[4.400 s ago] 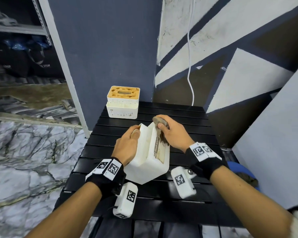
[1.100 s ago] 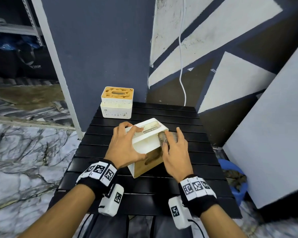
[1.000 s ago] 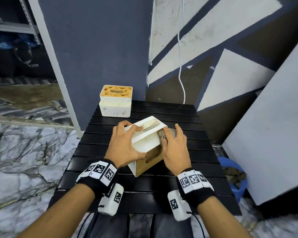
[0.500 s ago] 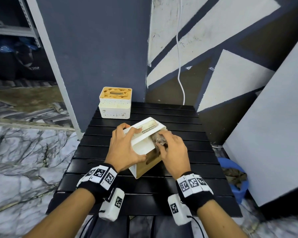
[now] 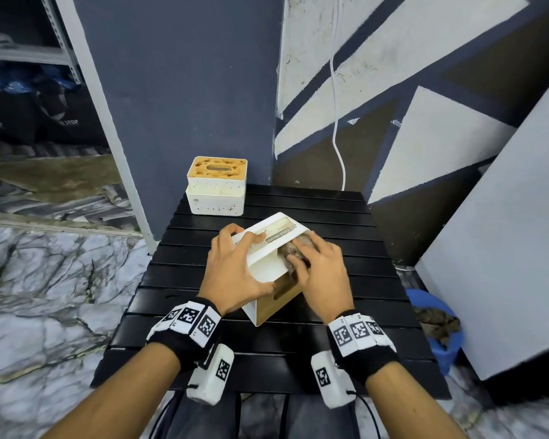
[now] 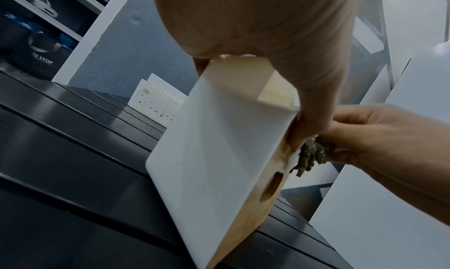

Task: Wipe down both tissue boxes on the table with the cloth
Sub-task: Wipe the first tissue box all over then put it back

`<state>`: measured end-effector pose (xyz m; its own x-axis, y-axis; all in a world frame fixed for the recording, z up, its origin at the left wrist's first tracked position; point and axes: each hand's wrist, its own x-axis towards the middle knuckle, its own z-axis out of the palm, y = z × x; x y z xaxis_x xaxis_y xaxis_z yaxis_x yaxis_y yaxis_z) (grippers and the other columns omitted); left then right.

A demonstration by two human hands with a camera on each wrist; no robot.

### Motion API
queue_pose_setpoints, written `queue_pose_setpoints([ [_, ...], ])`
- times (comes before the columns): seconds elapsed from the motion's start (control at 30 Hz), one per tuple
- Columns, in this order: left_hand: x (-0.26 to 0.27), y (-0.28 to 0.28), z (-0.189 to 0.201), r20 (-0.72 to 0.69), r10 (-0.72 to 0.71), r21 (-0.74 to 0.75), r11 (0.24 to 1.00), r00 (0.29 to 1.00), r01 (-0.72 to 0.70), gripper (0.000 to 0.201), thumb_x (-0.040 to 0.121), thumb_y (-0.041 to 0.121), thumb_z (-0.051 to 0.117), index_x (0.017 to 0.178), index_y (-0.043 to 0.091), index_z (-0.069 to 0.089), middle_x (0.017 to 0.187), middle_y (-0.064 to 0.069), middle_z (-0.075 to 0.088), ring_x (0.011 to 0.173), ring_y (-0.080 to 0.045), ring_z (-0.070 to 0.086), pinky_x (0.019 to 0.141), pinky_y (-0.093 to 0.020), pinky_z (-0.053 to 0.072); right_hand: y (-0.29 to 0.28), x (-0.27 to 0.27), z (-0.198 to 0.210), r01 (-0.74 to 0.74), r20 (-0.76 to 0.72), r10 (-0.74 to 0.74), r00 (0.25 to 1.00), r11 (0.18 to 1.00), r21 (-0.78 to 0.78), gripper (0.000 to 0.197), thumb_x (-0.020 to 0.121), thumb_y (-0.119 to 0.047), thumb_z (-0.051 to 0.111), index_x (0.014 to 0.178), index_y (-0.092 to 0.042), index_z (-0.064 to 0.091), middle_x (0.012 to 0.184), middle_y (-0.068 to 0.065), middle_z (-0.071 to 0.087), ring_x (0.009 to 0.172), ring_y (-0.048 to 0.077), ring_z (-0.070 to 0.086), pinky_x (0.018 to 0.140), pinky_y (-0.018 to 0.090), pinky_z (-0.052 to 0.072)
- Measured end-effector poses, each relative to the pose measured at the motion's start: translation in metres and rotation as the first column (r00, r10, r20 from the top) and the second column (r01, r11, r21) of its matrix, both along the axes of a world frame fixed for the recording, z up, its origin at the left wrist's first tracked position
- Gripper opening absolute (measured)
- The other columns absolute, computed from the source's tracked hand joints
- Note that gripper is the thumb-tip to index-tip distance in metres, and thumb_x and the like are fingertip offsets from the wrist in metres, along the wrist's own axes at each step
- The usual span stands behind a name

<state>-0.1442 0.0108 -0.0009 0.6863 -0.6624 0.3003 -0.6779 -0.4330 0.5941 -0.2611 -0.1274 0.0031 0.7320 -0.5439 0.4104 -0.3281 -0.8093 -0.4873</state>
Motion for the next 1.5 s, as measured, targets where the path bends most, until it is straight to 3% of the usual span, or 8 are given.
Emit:
queue_pose_setpoints([
  [0.13, -0.001, -0.001, 0.000, 0.007, 0.006, 0.005, 1.000, 1.000, -0.006, 0.091, 0.045, 0.057, 0.073, 0.128, 0.032, 0.047, 0.135, 0.001, 0.026, 0.122, -0.022, 0.029, 0.106, -0.036, 0.034, 0.000, 0.005, -0.001, 0.066, -0.007, -0.066, 0.998, 0.996, 0.057, 0.037, 0.094, -0.030, 0.053, 0.131, -0.027, 0.054, 0.144, 0.003, 0.038, 0.127, 0.020, 0.037, 0.102, 0.034, 0.041],
  [0.23, -0.003, -0.002, -0.001, -0.004, 0.016, -0.023, 1.000, 1.000, -0.016, 0.091, 0.043, 0.063, 0.066, 0.127, 0.033, 0.047, 0.133, 0.001, 0.028, 0.121, -0.022, 0.030, 0.105, -0.036, 0.035, 0.016, 0.005, -0.008, 0.000, 0.061, -0.004, 0.998, 0.998, 0.063, 0.039, 0.092, -0.028, 0.057, 0.130, -0.024, 0.055, 0.142, 0.001, 0.042, 0.129, 0.019, 0.035, 0.104, 0.027, 0.032],
  [0.43, -0.003, -0.002, 0.001, 0.004, 0.018, 0.006, 1.000, 1.000, -0.018, 0.093, 0.044, 0.063, 0.068, 0.129, 0.032, 0.047, 0.135, 0.000, 0.028, 0.122, -0.023, 0.031, 0.106, -0.038, 0.035, 0.003, 0.007, -0.010, -0.008, 0.044, 0.012, 0.999, 0.996, -0.085, 0.037, 0.091, -0.029, 0.058, 0.127, -0.021, 0.058, 0.132, -0.002, 0.055, 0.119, 0.019, 0.041, 0.102, 0.032, 0.041],
  [0.63, -0.004, -0.001, 0.001, 0.024, 0.018, 0.039, 0.999, 1.000, -0.019, 0.092, 0.047, 0.057, 0.073, 0.131, 0.031, 0.044, 0.135, -0.001, 0.026, 0.123, -0.023, 0.030, 0.106, -0.039, 0.036, -0.001, 0.013, -0.008, 0.055, 0.056, -0.056, 0.997, 0.998, 0.018, 0.038, 0.091, -0.023, 0.057, 0.129, -0.025, 0.057, 0.138, -0.007, 0.050, 0.113, 0.016, 0.038, 0.093, 0.019, 0.035],
  [0.8, -0.005, -0.003, 0.000, 0.015, 0.035, 0.009, 0.999, 0.999, -0.035, 0.091, 0.047, 0.057, 0.073, 0.129, 0.031, 0.045, 0.133, 0.000, 0.027, 0.122, -0.022, 0.031, 0.105, -0.038, 0.036, 0.008, 0.009, -0.010, -0.029, 0.132, 0.022, 0.991, 0.998, 0.051, 0.037, 0.089, -0.021, 0.062, 0.125, -0.023, 0.060, 0.134, -0.006, 0.054, 0.108, 0.012, 0.034, 0.095, 0.014, 0.026],
  [1.13, -0.005, 0.002, 0.003, 0.027, 0.012, 0.066, 0.998, 1.000, -0.014, 0.094, 0.046, 0.056, 0.072, 0.131, 0.031, 0.043, 0.135, 0.001, 0.025, 0.122, -0.023, 0.030, 0.105, -0.037, 0.035, -0.008, -0.001, -0.002, -0.012, 0.036, 0.013, 0.999, 1.000, -0.020, 0.040, 0.090, -0.025, 0.060, 0.129, -0.026, 0.057, 0.132, -0.006, 0.054, 0.111, 0.014, 0.037, 0.092, 0.015, 0.028],
  [1.37, -0.007, -0.001, 0.002, 0.009, 0.028, 0.028, 0.999, 1.000, -0.028, 0.091, 0.046, 0.055, 0.074, 0.127, 0.031, 0.043, 0.133, 0.001, 0.027, 0.120, -0.021, 0.031, 0.104, -0.037, 0.035, 0.012, 0.002, -0.008, -0.051, 0.118, 0.049, 0.992, 0.999, 0.012, 0.040, 0.088, -0.021, 0.061, 0.127, -0.024, 0.058, 0.132, -0.008, 0.054, 0.107, 0.007, 0.031, 0.093, 0.013, 0.026],
  [1.5, -0.008, -0.001, 0.001, 0.013, 0.041, 0.026, 0.999, 0.999, -0.041, 0.093, 0.044, 0.061, 0.069, 0.128, 0.031, 0.042, 0.133, 0.001, 0.028, 0.119, -0.021, 0.032, 0.103, -0.035, 0.035, 0.012, -0.005, -0.007, -0.086, 0.095, 0.087, 0.992, 0.996, -0.014, 0.037, 0.088, -0.026, 0.061, 0.125, -0.025, 0.059, 0.131, -0.007, 0.055, 0.109, 0.012, 0.036, 0.094, 0.016, 0.028],
])
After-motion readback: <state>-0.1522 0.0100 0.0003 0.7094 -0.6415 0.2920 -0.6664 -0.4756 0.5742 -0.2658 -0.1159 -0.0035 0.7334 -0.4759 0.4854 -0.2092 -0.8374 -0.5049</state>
